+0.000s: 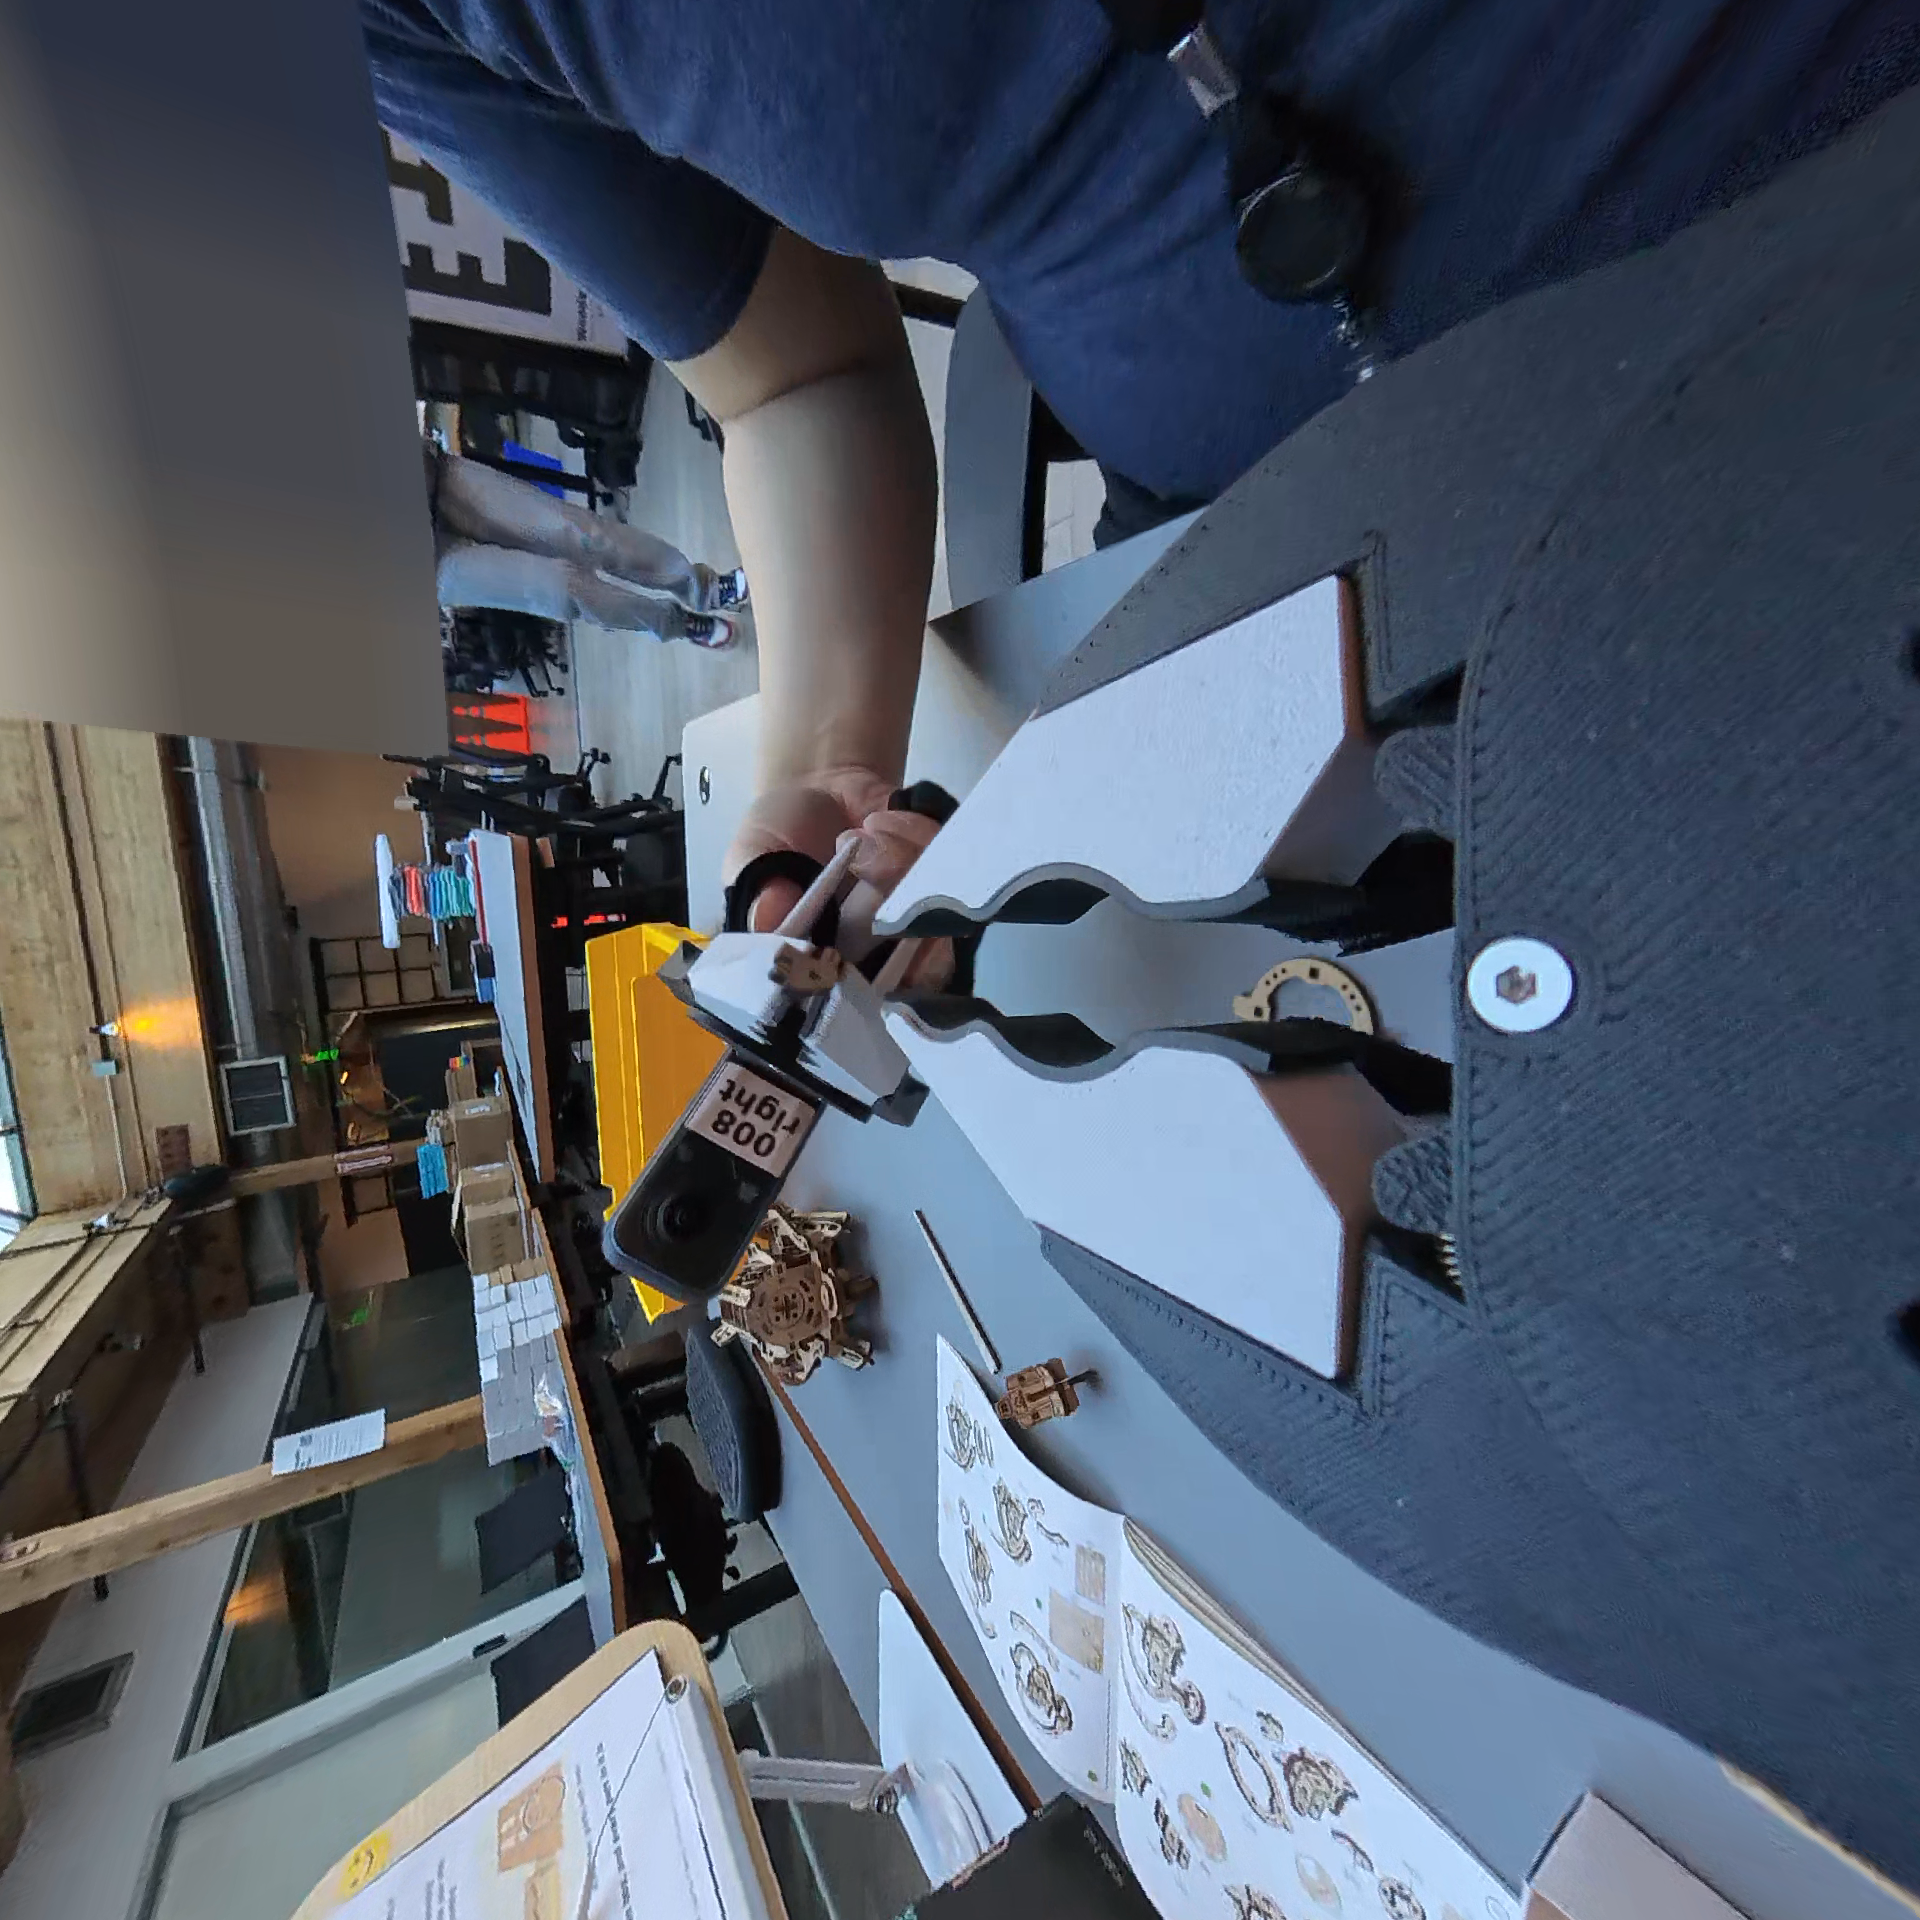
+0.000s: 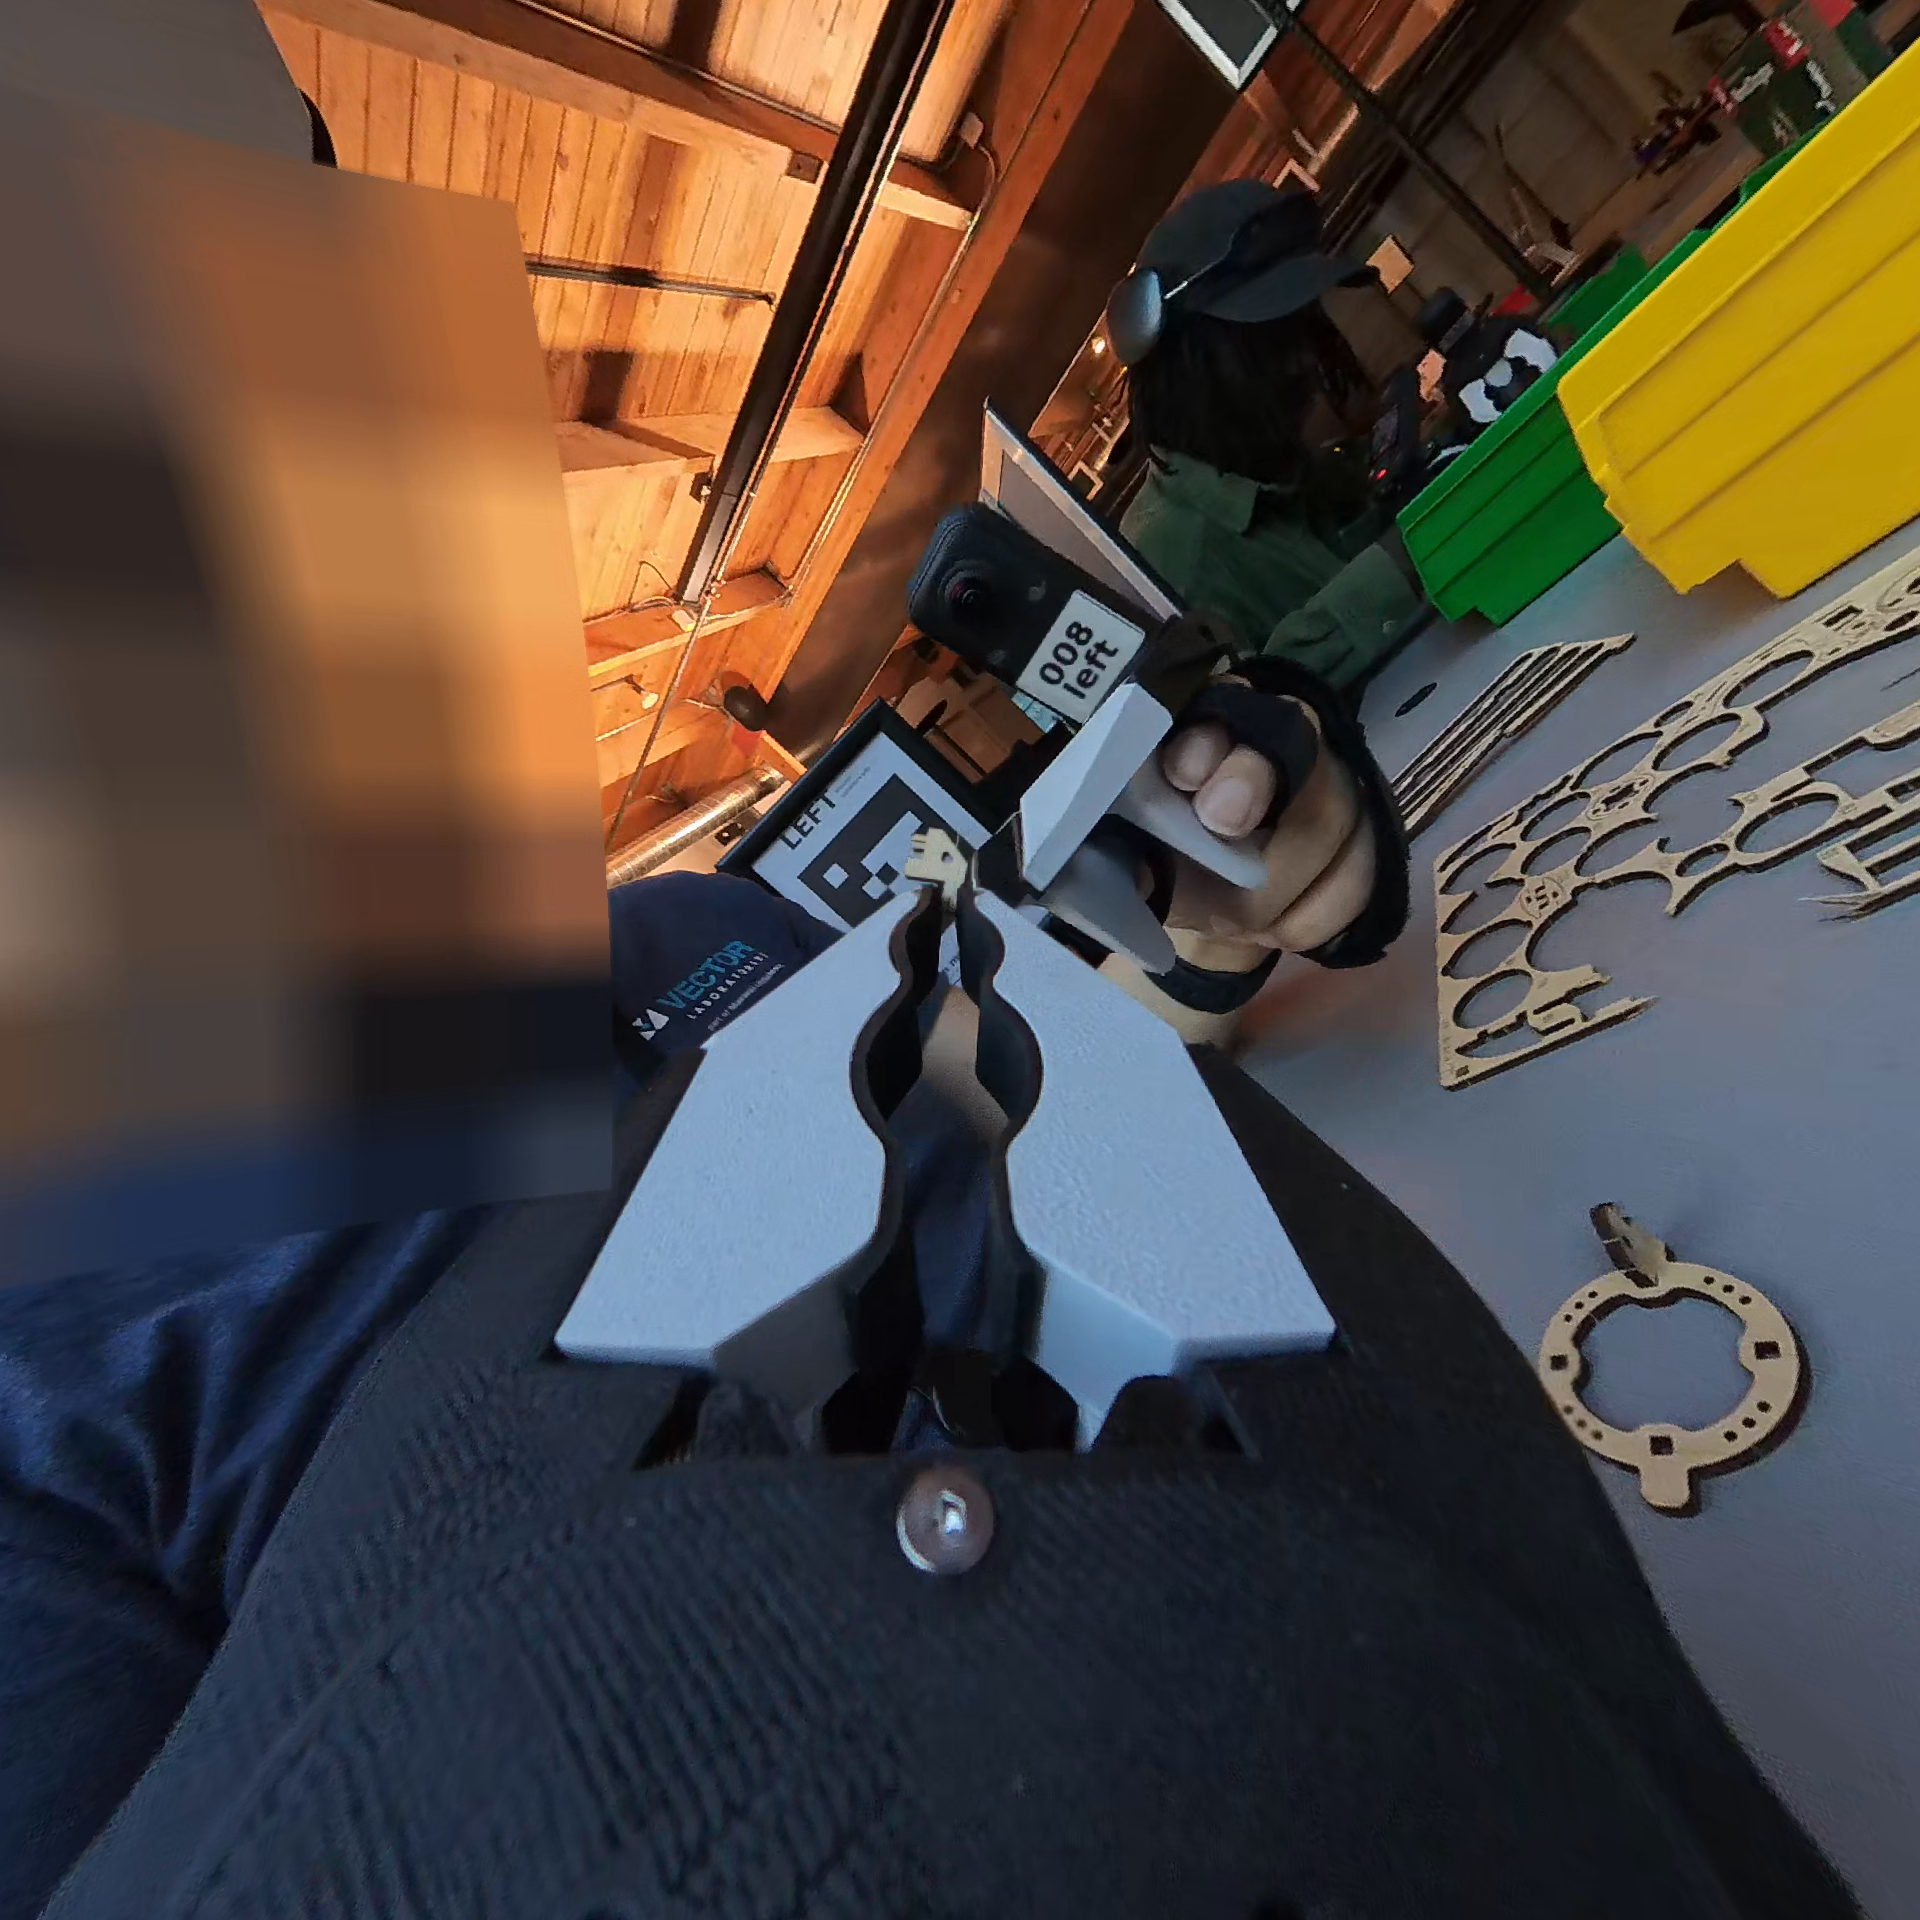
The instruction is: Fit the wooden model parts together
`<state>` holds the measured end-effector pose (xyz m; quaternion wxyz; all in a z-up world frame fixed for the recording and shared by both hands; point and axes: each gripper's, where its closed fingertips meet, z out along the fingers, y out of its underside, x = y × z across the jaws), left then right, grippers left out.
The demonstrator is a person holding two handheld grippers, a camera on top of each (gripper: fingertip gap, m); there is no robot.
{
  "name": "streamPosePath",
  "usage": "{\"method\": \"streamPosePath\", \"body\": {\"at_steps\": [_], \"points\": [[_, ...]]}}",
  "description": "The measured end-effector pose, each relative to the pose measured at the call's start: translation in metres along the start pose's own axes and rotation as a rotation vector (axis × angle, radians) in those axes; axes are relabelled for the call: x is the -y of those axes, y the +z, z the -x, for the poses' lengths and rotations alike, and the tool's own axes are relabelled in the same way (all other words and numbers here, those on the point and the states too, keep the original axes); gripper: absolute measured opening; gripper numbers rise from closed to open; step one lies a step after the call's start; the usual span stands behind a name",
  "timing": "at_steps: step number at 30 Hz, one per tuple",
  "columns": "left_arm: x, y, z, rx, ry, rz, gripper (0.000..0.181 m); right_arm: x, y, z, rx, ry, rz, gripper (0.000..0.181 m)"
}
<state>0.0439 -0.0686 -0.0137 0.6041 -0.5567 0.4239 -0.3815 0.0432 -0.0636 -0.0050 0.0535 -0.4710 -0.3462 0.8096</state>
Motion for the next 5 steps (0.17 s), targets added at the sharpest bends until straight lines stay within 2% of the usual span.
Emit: {"method": "streamPosePath", "body": {"at_steps": [5], "points": [[0.015,0.007,-0.005,-0.083,-0.052,-0.079,0.008,-0.004,0.004,0.009,0.071,0.021,0.016,0.004]]}}
